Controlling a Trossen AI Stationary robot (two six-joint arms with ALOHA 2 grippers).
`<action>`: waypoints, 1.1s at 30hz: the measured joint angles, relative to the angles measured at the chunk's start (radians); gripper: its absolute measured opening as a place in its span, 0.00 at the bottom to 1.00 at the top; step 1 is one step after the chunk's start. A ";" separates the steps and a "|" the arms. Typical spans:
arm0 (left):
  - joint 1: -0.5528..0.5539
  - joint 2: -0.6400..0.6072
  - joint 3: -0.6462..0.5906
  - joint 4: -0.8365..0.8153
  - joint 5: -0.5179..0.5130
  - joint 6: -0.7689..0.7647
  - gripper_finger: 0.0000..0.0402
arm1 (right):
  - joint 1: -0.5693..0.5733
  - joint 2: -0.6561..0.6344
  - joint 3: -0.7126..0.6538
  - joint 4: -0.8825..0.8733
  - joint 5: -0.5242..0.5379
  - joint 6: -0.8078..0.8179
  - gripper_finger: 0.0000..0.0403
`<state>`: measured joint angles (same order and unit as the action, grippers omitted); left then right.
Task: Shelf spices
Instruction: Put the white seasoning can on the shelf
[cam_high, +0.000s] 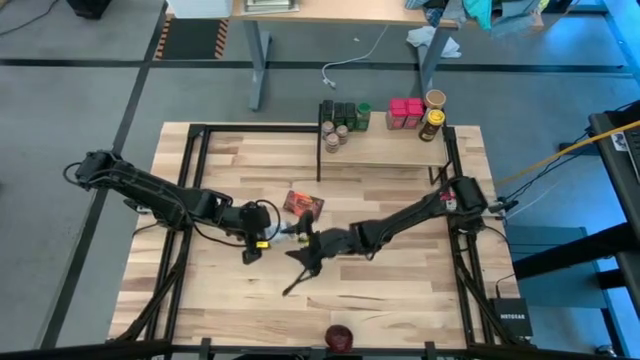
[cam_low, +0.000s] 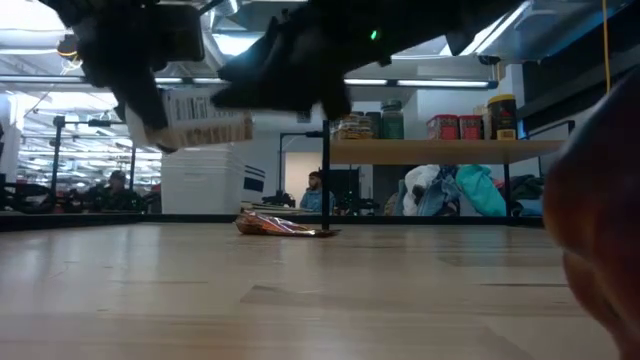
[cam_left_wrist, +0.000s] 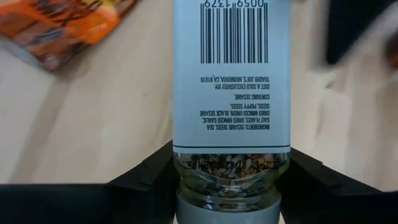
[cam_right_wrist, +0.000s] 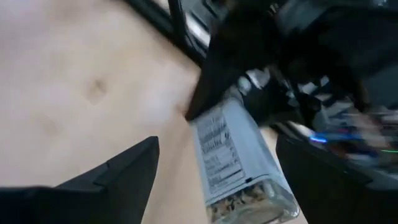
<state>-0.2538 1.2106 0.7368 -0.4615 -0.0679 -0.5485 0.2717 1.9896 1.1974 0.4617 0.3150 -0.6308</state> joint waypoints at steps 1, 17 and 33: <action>0.003 0.000 0.000 0.017 0.014 -0.007 0.49 | 0.010 0.023 0.017 -0.002 0.066 -0.053 0.82; 0.045 0.000 0.000 0.081 0.069 -0.083 0.49 | 0.033 0.190 0.211 -0.091 0.480 -0.500 0.81; 0.060 0.000 0.000 0.087 0.061 -0.075 0.49 | 0.037 0.190 0.226 -0.104 0.462 -0.423 0.50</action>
<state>-0.1936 1.2102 0.7365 -0.3741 -0.0074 -0.6236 0.3084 2.1796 1.4231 0.3574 0.7773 -1.0538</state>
